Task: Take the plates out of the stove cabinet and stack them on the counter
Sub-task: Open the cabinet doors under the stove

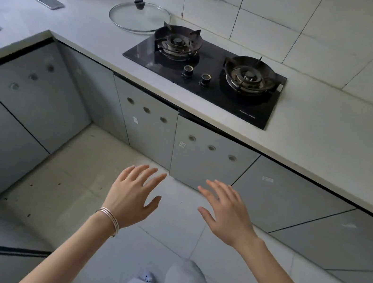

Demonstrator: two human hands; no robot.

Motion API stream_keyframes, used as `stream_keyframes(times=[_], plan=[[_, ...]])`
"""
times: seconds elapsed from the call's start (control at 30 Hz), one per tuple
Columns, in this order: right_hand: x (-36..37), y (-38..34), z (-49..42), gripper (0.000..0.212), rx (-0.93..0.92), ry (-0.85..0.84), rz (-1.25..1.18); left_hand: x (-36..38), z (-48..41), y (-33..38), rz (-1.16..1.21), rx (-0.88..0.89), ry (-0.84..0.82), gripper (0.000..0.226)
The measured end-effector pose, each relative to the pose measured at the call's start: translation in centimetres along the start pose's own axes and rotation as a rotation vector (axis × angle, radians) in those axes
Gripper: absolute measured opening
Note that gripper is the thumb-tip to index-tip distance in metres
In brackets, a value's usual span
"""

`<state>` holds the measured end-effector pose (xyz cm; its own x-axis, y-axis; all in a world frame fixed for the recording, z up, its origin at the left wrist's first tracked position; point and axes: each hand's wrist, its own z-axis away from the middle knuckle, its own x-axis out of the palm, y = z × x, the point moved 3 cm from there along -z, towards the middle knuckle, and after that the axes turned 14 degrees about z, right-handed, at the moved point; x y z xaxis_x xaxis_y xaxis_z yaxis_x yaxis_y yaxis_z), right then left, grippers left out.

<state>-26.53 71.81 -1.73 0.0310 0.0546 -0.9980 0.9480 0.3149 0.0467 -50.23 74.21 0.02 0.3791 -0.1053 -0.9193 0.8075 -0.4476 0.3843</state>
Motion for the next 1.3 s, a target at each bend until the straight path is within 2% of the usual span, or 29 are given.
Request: stream_keyframes(times=[0.3, 0.53, 0.73, 1.03, 1.17, 1.3], plan=[[2.0, 1.3, -8.7, 0.048, 0.021, -0.036, 0.023, 0.0, -8.0, -6.5, 0.012, 0.024, -0.054, 0.05], [2.0, 3.9, -17.7, 0.051, 0.049, -0.06, 0.01, -1.7, -17.6, -10.1, -0.02, 0.112, -0.094, 0.051], [3.5, 5.2, -22.0, 0.05, 0.085, -0.099, 0.005, -0.9, -23.7, -12.5, -0.045, 0.189, -0.169, 0.053], [6.2, 4.6, -27.3, 0.055, 0.242, -0.142, -0.049, 0.7, -30.4, -18.1, -0.034, 0.295, -0.302, 0.054], [7.9, 3.1, -29.9, 0.061, 0.377, -0.149, -0.119, 1.0, -33.5, -20.9, -0.025, 0.355, -0.338, 0.056], [9.9, 1.1, -32.2, 0.054, 0.517, -0.171, -0.214, 2.2, -36.7, -23.4, -0.046, 0.416, -0.404, 0.061]])
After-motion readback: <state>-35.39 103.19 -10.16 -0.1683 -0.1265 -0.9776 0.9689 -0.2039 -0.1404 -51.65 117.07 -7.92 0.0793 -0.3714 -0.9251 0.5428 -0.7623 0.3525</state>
